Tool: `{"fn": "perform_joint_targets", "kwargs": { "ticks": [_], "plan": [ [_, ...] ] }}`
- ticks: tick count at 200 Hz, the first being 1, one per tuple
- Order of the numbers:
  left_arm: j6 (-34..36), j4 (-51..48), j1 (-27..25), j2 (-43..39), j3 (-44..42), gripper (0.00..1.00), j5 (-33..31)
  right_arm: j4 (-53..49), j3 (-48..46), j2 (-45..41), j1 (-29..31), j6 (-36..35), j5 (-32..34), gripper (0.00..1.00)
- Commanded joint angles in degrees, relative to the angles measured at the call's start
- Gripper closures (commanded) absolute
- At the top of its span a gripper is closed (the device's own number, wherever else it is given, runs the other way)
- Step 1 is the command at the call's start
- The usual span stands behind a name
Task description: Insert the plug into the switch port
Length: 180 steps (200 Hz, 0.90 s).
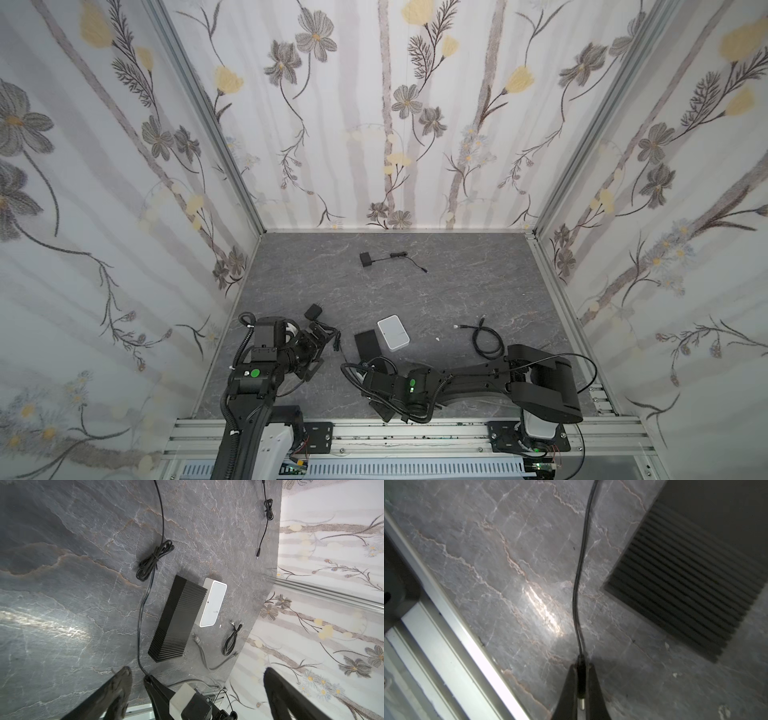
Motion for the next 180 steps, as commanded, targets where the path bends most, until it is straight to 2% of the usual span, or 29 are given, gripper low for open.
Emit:
{"fn": "perform_joint_targets", "kwargs": {
  "ticks": [1,21,41,63,87,107,116,138,154,173,180],
  "plan": [
    [-1.5,-1.3,0.1,-0.3,-0.2,0.00,-1.5,0.3,-0.9,-3.2,0.0,0.4,2.4,1.00],
    [-3.3,-2.1,0.1,-1.3,-0.4,0.00,-2.5,0.9,-0.6,-5.5,-0.4,-0.5,2.1,1.00],
    [-8.6,-2.3,0.1,-2.6,-2.4,0.00,-3.0,1.4,0.3,-6.9,-0.9,-1.4,0.6,1.00],
    [-14.2,2.7,0.1,-5.2,-7.0,0.00,-0.8,2.1,0.7,-9.0,-1.8,-2.1,-0.7,1.00],
    [-19.8,8.1,0.1,-15.0,-11.1,0.00,-1.4,2.3,0.5,-11.5,-2.8,-2.5,-1.5,1.00],
    [-22.1,4.8,0.1,-23.5,-11.4,0.00,-5.1,2.5,-0.1,-13.6,-3.8,-2.8,-2.4,1.00],
    [-21.5,3.2,0.1,-24.4,-11.1,0.03,-4.9,2.7,-0.6,-14.4,-4.1,-2.9,-3.0,1.00],
    [-14.9,1.9,0.0,-20.0,-8.5,0.20,-0.8,3.5,-1.7,-15.9,-5.0,-2.9,-4.5,1.00],
    [-6.7,-1.7,-0.4,-15.3,-2.8,0.20,0.8,3.8,-2.2,-16.9,-5.6,-2.8,-5.5,1.00],
    [-1.1,-4.2,-1.5,-12.8,3.1,0.20,0.8,5.0,-2.8,-18.3,-6.6,-2.4,-7.7,1.00],
    [-0.3,-4.2,-1.9,-12.2,4.3,0.15,1.3,5.6,-3.0,-19.0,-7.1,-2.2,-8.6,1.00]
  ]
}}
